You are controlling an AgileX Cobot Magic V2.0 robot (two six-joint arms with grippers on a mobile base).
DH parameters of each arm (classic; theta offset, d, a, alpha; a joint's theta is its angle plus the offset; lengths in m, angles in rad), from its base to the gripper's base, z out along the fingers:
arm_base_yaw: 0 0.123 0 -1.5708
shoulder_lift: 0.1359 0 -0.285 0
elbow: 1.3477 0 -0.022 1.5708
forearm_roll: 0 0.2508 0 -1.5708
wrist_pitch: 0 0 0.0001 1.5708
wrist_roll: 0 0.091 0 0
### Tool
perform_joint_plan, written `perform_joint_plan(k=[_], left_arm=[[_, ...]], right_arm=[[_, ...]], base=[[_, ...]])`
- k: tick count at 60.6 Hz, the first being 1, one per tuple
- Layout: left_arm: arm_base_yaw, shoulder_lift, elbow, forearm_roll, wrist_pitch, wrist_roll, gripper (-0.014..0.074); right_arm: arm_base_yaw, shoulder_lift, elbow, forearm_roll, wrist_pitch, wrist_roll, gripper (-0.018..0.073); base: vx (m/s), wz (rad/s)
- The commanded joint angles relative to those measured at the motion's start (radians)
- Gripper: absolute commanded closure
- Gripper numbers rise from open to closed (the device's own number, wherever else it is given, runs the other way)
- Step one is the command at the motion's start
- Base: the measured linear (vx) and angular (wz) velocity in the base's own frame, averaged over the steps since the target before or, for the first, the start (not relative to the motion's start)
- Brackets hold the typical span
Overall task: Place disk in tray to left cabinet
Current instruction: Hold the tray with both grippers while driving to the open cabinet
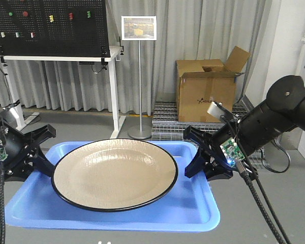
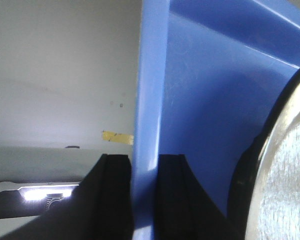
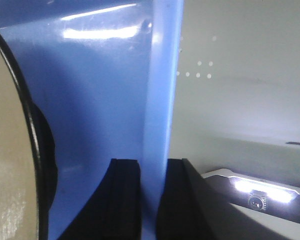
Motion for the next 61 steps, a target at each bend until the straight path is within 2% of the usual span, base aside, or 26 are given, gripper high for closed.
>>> perform_joint_plan(k=[1, 61], left_arm=[[-0.032, -0.059, -0.038, -0.231, 0.011, -0.024, 0.0596], [-0.032, -0.059, -0.038, -0.231, 0.011, -0.024, 0.0596]], right_arm=[[0.032, -0.064, -0.035, 0.222, -0.020, -0.007, 0.0560], [0.032, -0.064, -0.035, 0.222, -0.022, -0.007, 0.0560]], base=[[0.64, -0.02], [0.59, -0.05]])
